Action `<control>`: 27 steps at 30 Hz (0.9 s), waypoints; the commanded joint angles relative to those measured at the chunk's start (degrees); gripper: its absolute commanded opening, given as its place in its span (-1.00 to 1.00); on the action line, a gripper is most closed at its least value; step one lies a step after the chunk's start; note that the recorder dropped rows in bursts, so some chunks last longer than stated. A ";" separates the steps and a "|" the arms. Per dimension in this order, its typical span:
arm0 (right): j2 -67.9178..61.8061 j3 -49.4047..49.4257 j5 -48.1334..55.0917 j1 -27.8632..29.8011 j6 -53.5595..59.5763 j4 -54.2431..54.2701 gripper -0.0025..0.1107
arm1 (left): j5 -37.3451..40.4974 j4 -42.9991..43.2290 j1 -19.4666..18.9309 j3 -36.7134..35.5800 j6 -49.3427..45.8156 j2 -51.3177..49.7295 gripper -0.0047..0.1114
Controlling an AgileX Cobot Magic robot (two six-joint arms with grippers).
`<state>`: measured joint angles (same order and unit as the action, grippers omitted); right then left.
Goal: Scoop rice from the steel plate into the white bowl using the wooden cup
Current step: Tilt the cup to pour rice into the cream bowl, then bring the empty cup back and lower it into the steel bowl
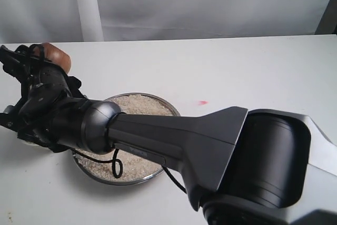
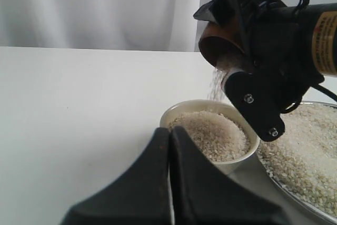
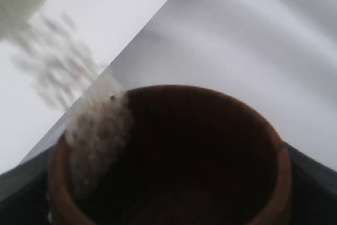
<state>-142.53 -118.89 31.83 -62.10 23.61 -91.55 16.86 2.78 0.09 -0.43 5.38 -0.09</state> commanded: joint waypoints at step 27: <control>6.34 -0.52 13.14 -0.63 -25.32 29.54 -0.96 | -0.57 -0.26 0.17 0.43 0.14 0.09 -0.92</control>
<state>-139.54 -118.89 42.18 -62.79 -0.61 -67.39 16.86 2.78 0.09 -0.43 5.38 -0.09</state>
